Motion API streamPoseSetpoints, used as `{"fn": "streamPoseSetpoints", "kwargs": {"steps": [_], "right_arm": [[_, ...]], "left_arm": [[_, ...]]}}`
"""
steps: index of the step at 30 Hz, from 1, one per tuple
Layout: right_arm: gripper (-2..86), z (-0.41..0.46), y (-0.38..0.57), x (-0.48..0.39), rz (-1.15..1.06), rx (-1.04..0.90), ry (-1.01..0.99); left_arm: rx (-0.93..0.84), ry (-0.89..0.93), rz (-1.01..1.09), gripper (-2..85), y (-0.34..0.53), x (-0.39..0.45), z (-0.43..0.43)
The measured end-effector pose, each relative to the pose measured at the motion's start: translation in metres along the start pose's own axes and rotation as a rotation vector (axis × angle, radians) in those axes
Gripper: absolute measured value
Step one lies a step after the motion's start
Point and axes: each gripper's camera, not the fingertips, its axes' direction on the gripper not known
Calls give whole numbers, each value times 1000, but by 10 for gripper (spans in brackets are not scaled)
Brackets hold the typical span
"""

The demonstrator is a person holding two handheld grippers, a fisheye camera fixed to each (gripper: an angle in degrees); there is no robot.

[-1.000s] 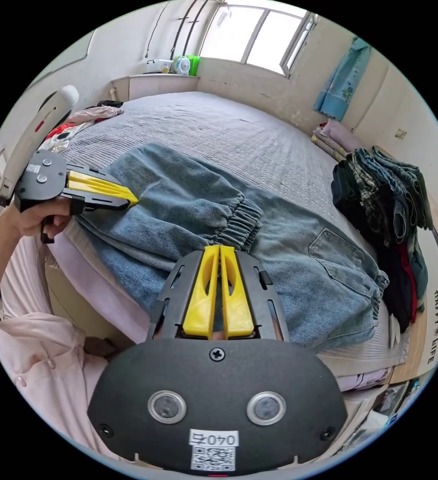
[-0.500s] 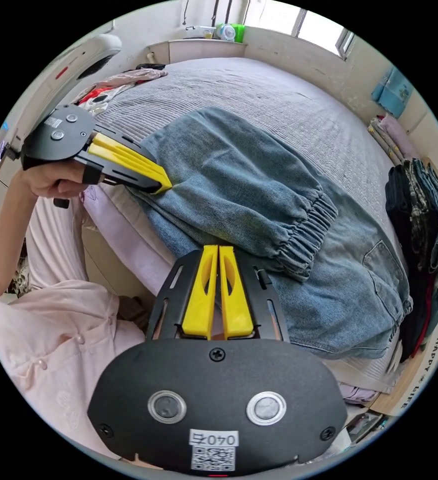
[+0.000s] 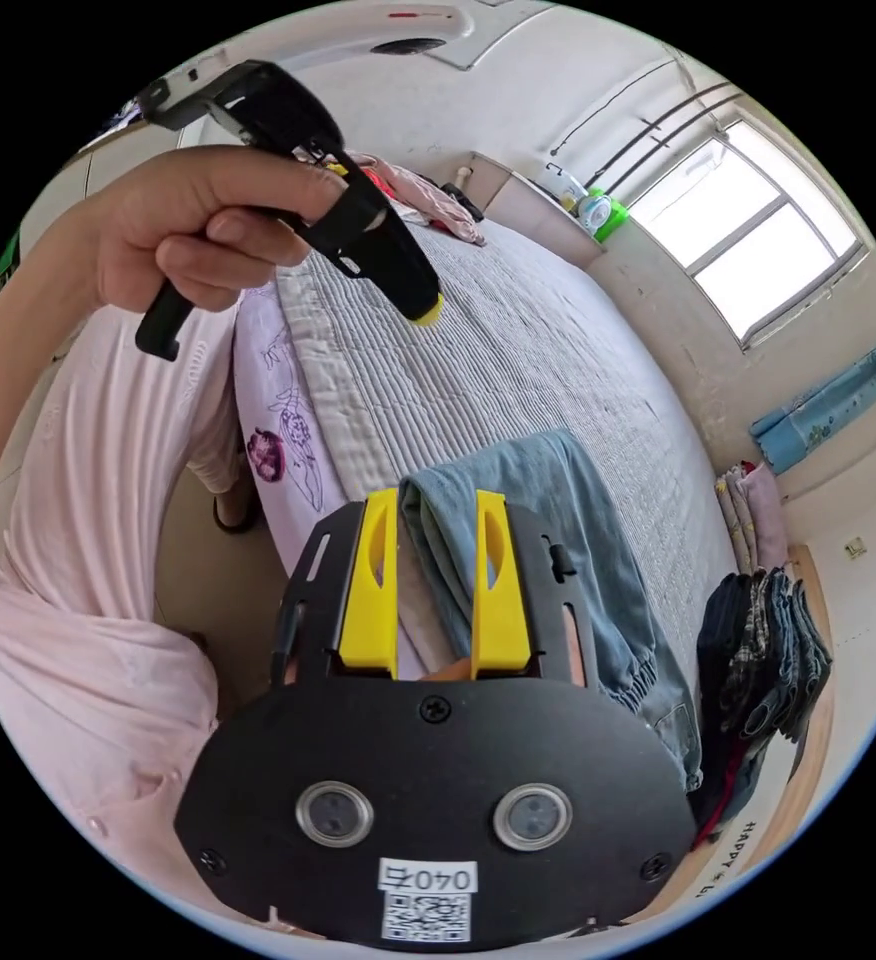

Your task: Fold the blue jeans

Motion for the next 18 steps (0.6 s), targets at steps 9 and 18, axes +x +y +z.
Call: {"fn": "streamPoseSetpoints", "kwargs": {"steps": [9,18], "right_arm": [[134,39,-17,-39,53,-57,147],[103,40,6,-47,130,1,249]], "left_arm": [[-32,-22,27,-9,-33,-3,2],[-85,-3,98,-9,-96,0,13]]}}
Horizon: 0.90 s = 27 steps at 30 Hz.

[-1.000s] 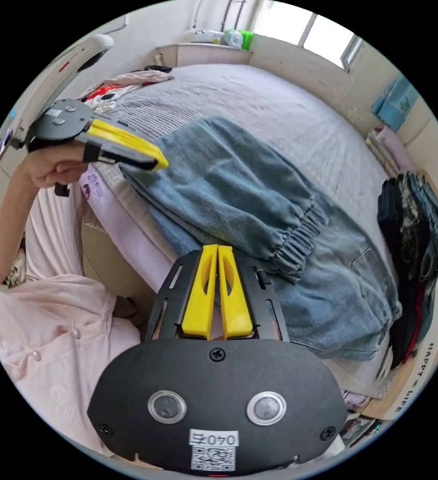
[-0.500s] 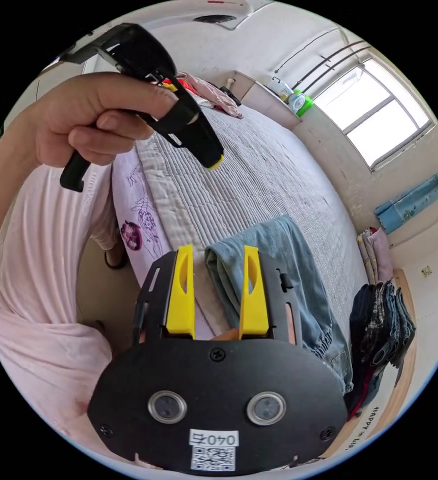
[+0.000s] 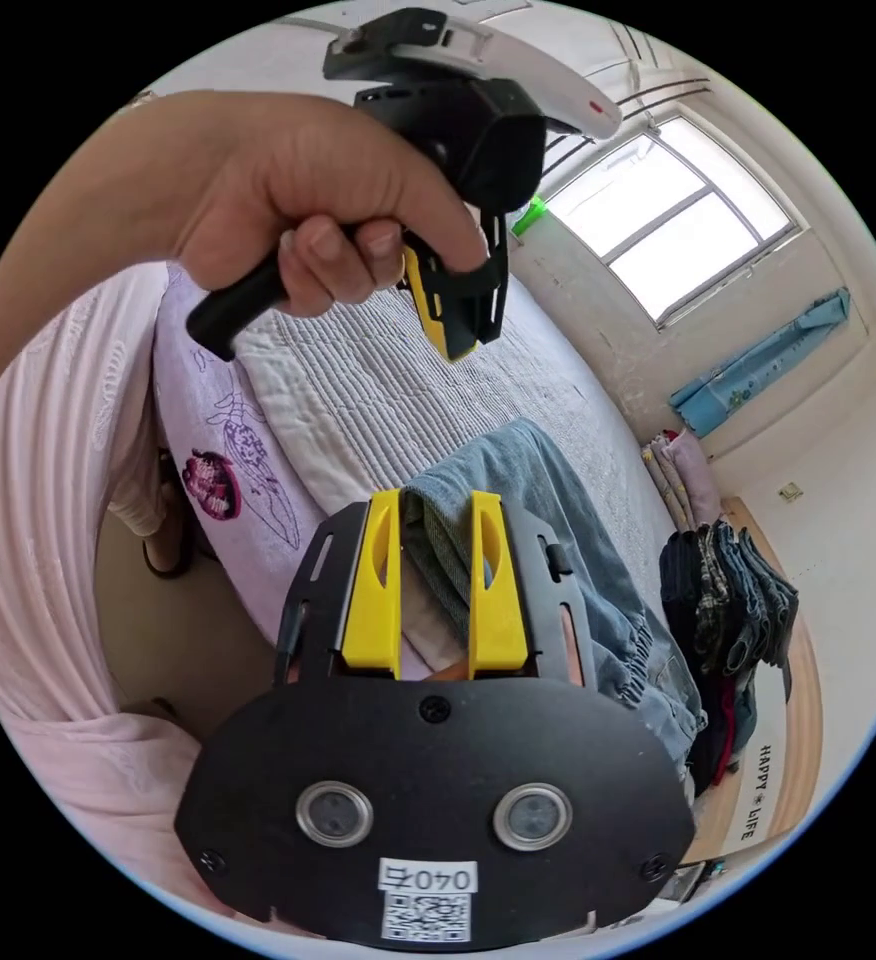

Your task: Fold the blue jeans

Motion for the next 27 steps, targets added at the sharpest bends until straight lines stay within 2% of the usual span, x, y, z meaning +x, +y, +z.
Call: {"fn": "streamPoseSetpoints", "kwargs": {"steps": [8,10,12,16,27], "right_arm": [[63,16,8,-10,-81,-44,-15],[56,19,12,-4,-71,-40,-39],[53,21,15,2,-67,-39,-58],[52,27,26,12,-44,-29,-99],[43,35,61,44,49,13,-156]], "left_arm": [[-71,67,12,4,-78,-26,22],[-116,179,30,25,-97,-34,29],[-188,382,30,59,-120,-46,43],[-255,463,-11,74,-145,-64,64],[-313,650,-81,-3,-174,-110,64]]}}
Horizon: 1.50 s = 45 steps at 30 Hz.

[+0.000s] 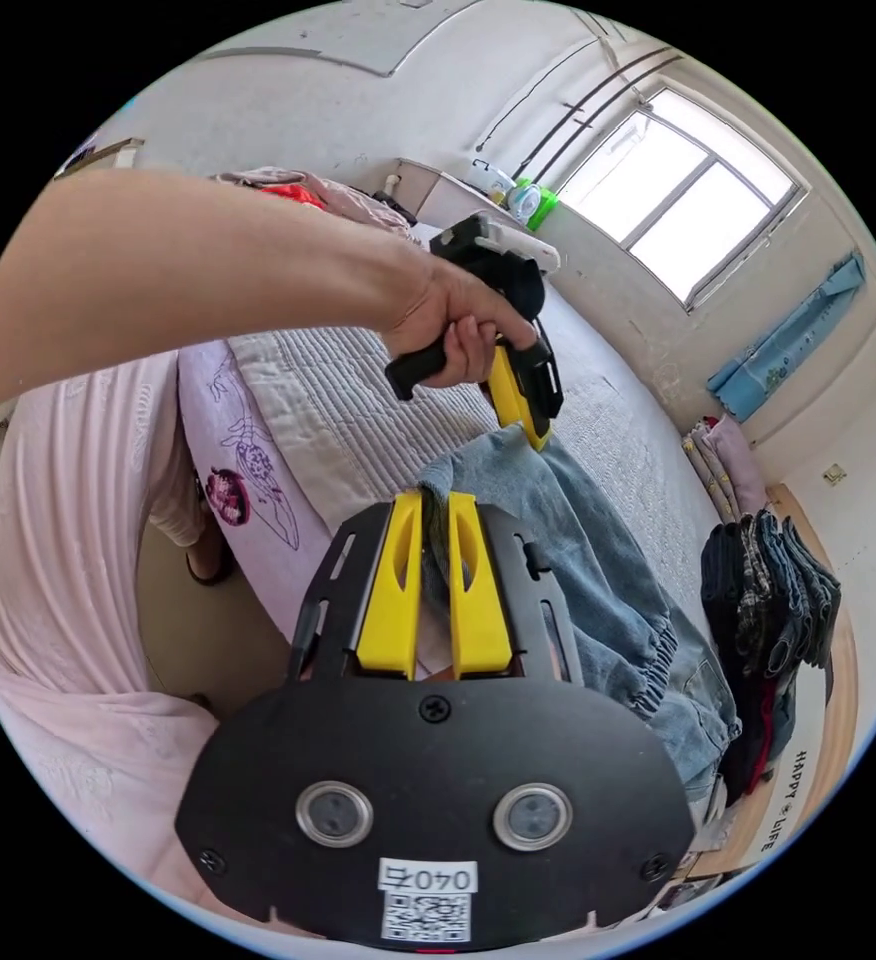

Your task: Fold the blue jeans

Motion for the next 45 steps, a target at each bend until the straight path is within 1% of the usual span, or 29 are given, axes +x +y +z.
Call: {"fn": "streamPoseSetpoints", "kwargs": {"steps": [6,9,11,16,18,21,24,25,28,29,31,33,36,40,43,45], "right_arm": [[37,-19,2,36,62,26,-51],[36,-26,-4,44,69,44,-88],[36,-28,-12,43,64,75,-147],[38,-29,-47,21,17,148,-322],[39,-33,-63,7,0,189,-393],[39,-43,-77,-14,-24,262,-483],[40,-49,-66,-14,-13,305,-539],[40,-52,-58,-7,7,312,-554],[40,-67,-28,24,65,368,-543],[41,-75,-14,42,90,394,-545],[41,-86,9,71,136,431,-564],[41,-95,33,104,196,457,-599],[42,-106,76,158,306,495,-655],[42,-107,142,225,462,524,-680],[42,-96,193,269,591,540,-711],[41,-84,223,290,670,539,-734]], "left_arm": [[147,200,-1,-14,15,-15,-36],[204,238,19,-14,26,-19,-58],[240,252,26,-14,37,-25,-78],[347,202,-35,-14,90,-64,-146],[428,166,-89,-14,131,-85,-187],[507,110,-124,-14,179,-94,-228],[500,57,-126,-12,200,-83,-238],[499,62,-122,-11,202,-79,-236],[537,171,-77,-7,202,-55,-225],[549,211,-37,-4,199,-39,-218],[552,234,42,2,192,-7,-206],[545,213,121,6,180,42,-184],[521,168,165,9,161,101,-144],[486,135,151,12,135,156,-81],[448,108,146,9,111,191,-20],[411,58,163,6,94,214,32]]}}
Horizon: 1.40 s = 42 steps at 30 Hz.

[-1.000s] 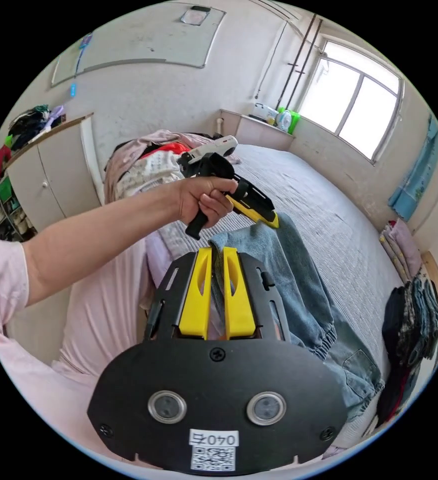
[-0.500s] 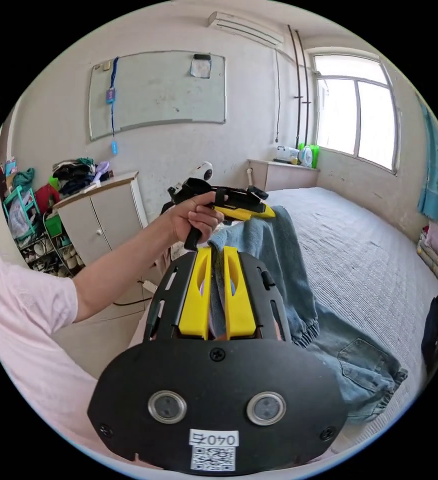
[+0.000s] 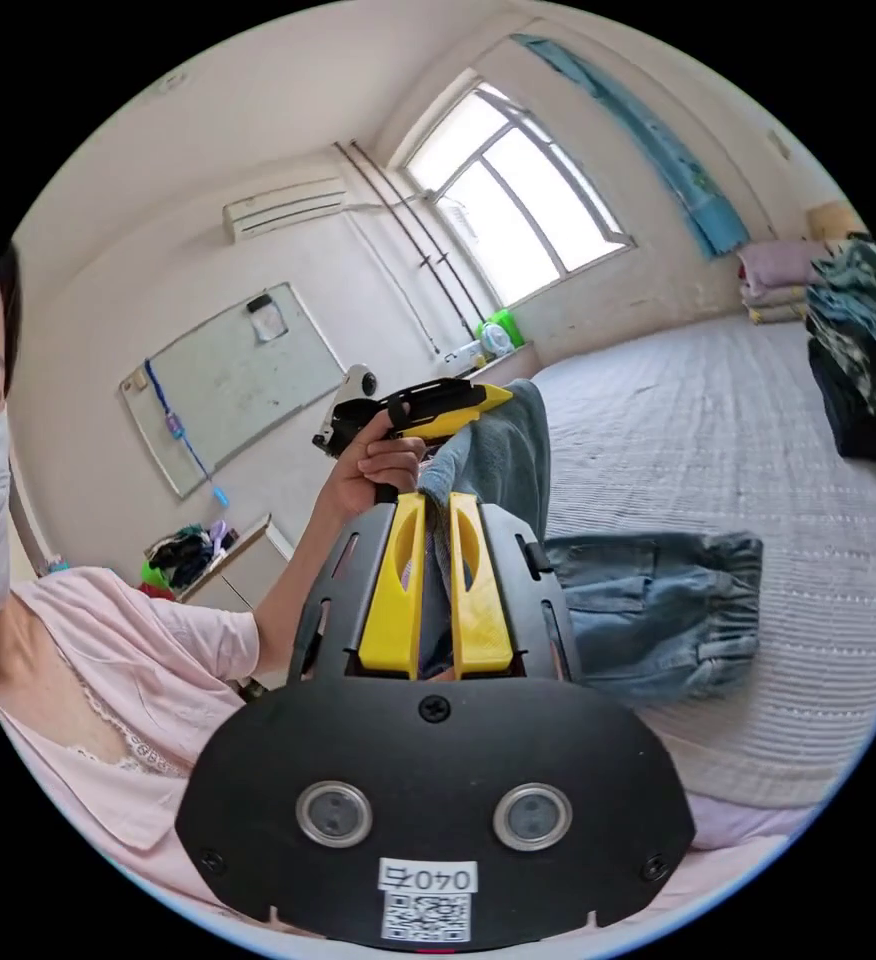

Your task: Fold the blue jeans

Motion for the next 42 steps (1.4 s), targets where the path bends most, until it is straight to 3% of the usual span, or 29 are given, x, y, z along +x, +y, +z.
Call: {"fn": "streamPoseSetpoints", "kwargs": {"steps": [8,17,22,25,29,33,35,40,42], "right_arm": [[38,-46,62,107,338,62,47],[40,-38,92,110,513,97,38],[60,-15,93,105,611,-27,155],[48,-23,77,66,510,-78,325],[-2,-1,30,-16,247,-96,561],[-8,81,-7,-66,49,-216,620],[-9,138,-17,-85,-9,-302,713],[-9,215,6,-86,-76,-524,1051],[-9,232,28,-65,-46,-619,1040]], "left_arm": [[-137,-130,10,-13,35,18,171],[-161,-142,89,-12,84,24,257],[-277,37,61,-13,106,0,308],[-142,92,219,-12,127,13,268],[-28,-223,462,-9,178,29,211],[-71,-662,596,-9,239,20,221],[-129,-764,611,-9,261,9,240],[-279,-704,579,-8,300,-7,315],[-391,-774,683,-8,313,-4,366]]}}
